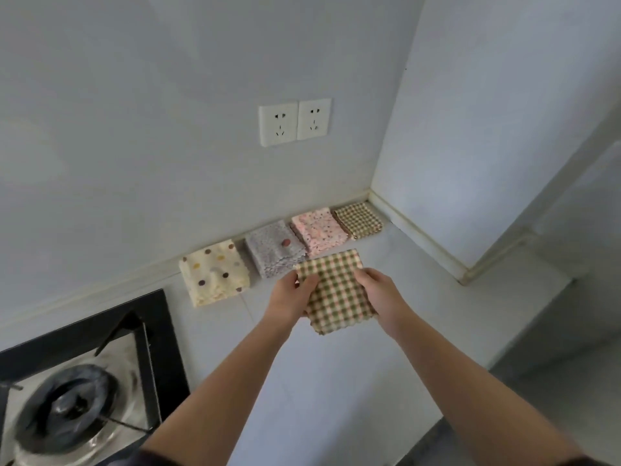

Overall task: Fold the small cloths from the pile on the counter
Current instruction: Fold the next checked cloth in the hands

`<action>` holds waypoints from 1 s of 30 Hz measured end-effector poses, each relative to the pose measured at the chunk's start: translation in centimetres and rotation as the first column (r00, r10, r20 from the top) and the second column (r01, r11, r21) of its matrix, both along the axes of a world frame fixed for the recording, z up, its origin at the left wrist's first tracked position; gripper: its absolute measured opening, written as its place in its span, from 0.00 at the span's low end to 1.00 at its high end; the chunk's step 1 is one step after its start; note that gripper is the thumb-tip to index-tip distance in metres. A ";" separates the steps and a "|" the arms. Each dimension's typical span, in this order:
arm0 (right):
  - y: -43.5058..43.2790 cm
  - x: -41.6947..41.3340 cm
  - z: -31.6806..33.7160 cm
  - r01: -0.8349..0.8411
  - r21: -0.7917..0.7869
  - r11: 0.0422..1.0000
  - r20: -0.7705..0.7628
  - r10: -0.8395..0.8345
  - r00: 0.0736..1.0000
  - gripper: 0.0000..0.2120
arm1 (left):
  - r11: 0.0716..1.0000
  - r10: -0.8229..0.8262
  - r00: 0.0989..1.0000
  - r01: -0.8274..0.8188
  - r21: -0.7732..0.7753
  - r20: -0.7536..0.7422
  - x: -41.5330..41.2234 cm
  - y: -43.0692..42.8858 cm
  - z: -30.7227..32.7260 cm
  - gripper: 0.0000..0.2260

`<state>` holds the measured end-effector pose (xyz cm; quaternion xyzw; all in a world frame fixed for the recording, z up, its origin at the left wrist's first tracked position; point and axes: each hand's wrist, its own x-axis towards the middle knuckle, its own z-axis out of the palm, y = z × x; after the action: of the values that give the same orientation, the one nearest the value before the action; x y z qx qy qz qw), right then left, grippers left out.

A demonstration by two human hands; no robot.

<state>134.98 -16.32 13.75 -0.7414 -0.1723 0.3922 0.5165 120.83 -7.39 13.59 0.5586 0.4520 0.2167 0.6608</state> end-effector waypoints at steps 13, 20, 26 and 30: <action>13.4 24.9 -8.8 -0.040 -0.067 0.997 0.393 0.064 0.917 0.09 | 0.991 0.080 0.938 -0.038 0.129 -0.337 25.4 11.3 -6.9 0.10; 20.6 29.9 -12.4 -0.081 -0.137 0.987 0.636 0.150 0.757 0.09 | 0.979 0.155 0.824 -0.054 0.196 -0.545 31.8 17.3 -9.3 0.15; 22.9 30.6 -15.5 -0.060 -0.310 0.949 0.747 0.282 0.602 0.09 | 0.986 0.114 0.664 0.017 0.167 -0.739 34.0 18.5 -10.3 0.16; 22.7 30.7 -15.3 -0.052 -0.253 0.966 0.753 0.230 0.617 0.05 | 0.968 0.182 0.704 -0.004 0.253 -0.686 34.6 18.1 -9.9 0.19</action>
<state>165.72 6.43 -1.59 -0.8709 -0.3942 0.0896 0.2795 155.44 10.67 3.71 0.6485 0.6687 0.0719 0.3566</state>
